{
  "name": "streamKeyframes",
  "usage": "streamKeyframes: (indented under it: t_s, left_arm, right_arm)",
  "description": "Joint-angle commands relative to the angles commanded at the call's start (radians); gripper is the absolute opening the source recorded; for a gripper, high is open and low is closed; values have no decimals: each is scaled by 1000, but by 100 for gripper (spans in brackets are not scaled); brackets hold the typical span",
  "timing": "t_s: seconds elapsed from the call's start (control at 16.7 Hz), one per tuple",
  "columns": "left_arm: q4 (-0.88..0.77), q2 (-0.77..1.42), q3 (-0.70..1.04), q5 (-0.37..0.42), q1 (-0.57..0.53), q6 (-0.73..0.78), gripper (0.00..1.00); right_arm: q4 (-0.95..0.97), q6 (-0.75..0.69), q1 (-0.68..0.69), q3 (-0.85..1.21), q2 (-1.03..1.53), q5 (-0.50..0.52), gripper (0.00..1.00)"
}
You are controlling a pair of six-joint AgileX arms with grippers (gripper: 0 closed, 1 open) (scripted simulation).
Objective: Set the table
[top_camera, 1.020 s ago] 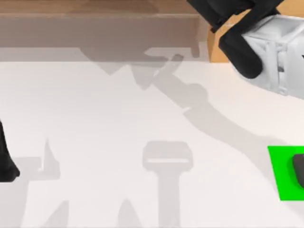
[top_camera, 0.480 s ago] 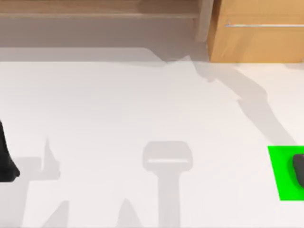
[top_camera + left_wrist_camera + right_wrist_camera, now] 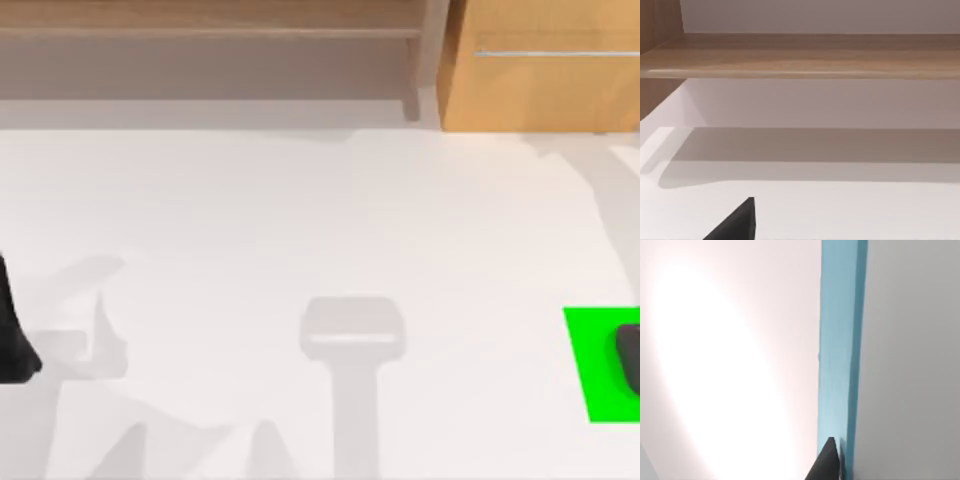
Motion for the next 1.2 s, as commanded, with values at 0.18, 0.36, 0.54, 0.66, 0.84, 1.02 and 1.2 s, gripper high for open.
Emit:
streamKeyframes:
  t_s: [0.18,0.36,0.54,0.66,0.84,1.02,1.2]
  left_arm:
    - [0,0,0,0,0,0,100]
    - [0,0,0,0,0,0,100]
    - [0,0,0,0,0,0,100]
    - [0,0,0,0,0,0,100]
    - [0,0,0,0,0,0,100]
    - [0,0,0,0,0,0,100]
    - [0,0,0,0,0,0,100]
  right_arm:
    - [-38,43,-173,-90,3,-3,0]
    - [-104,84,-357,-233,28,2,0]
    - [-187,125,-513,-372,81,2,0]
    - [-236,152,-576,-425,138,3,0]
    - [-277,190,-605,-431,259,12,0]
    - [-279,223,-556,-348,391,27,0]
    - [-275,243,-505,-258,481,40,0]
